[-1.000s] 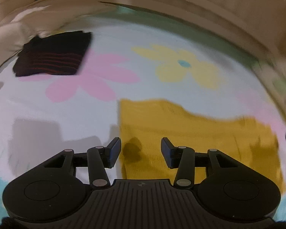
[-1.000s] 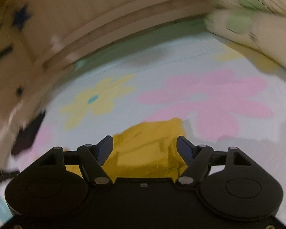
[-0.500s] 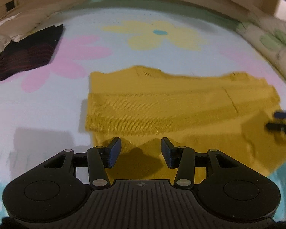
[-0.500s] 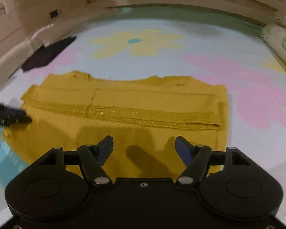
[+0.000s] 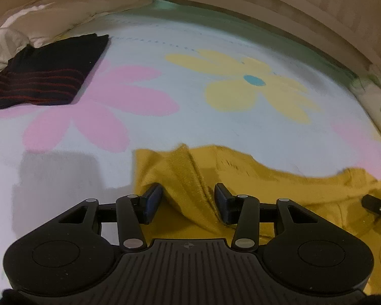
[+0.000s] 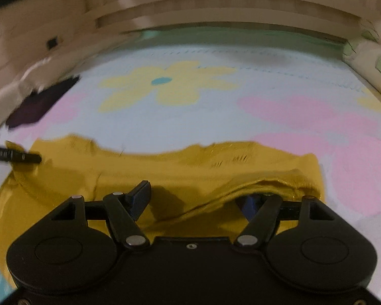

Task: Fold small clothes

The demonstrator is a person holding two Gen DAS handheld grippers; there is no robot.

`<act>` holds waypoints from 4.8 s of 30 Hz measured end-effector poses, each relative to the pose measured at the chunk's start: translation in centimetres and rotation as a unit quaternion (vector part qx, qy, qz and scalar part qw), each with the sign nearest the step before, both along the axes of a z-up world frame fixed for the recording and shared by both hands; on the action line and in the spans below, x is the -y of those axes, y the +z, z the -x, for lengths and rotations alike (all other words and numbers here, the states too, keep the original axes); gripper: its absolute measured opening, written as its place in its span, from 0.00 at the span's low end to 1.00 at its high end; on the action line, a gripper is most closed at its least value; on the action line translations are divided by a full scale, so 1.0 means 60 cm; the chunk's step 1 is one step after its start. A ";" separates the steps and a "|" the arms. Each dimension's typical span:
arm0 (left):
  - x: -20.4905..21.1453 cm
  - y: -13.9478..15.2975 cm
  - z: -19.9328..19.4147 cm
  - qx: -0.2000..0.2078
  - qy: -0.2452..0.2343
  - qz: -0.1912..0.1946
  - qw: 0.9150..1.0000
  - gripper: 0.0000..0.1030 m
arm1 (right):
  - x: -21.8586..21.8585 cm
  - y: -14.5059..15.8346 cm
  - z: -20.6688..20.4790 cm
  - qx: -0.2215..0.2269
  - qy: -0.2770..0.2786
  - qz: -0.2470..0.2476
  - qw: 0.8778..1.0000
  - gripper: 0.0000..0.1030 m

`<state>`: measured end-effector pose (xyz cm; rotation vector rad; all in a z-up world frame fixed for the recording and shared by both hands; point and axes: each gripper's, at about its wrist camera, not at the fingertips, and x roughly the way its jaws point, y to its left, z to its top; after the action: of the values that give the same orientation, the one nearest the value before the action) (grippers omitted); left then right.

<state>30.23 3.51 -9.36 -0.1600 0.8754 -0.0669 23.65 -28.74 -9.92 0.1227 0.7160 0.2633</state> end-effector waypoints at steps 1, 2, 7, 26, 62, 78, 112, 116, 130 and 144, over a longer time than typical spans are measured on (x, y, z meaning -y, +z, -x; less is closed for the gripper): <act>-0.003 0.002 -0.002 0.000 0.003 0.002 1.000 0.43 | 0.006 -0.003 -0.009 -0.002 -0.009 -0.011 1.000 0.73; -0.005 0.006 -0.003 0.001 0.004 0.004 1.000 0.43 | 0.014 -0.006 -0.017 -0.003 -0.020 -0.026 0.999 0.73; -0.014 0.029 0.000 0.024 0.001 -0.013 1.000 0.43 | 0.046 -0.009 -0.044 -0.009 -0.059 -0.073 0.996 0.73; 0.032 0.034 0.055 -0.027 -0.232 0.032 0.972 0.43 | 0.106 0.025 -0.017 -0.025 -0.102 -0.077 0.991 0.73; 0.012 -0.010 -0.091 -0.010 0.032 0.043 0.999 0.43 | 0.154 0.008 0.027 -0.056 -0.121 -0.073 0.988 0.73; -0.052 0.027 0.014 -0.085 0.012 0.026 0.996 0.44 | 0.163 0.001 0.066 -0.135 -0.070 -0.095 0.984 0.79; 0.026 0.003 0.133 -0.103 -0.066 -0.046 0.991 0.14 | 0.150 -0.003 0.157 -0.196 -0.081 -0.134 0.968 0.26; 0.027 0.008 0.133 -0.100 -0.071 -0.048 0.991 0.07 | 0.152 -0.001 0.157 -0.196 -0.083 -0.132 0.968 0.19; 0.015 0.020 0.133 -0.132 -0.080 -0.069 0.986 0.11 | 0.177 0.007 0.179 -0.222 -0.106 -0.166 0.955 0.22; 0.073 0.079 0.092 -0.044 -0.066 -0.044 0.996 0.26 | 0.176 0.029 0.114 -0.135 -0.112 -0.208 0.962 0.90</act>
<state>24.69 -0.84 -4.59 -0.0235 0.9740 -0.1450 16.81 -39.30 -8.18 0.6470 0.9022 0.1784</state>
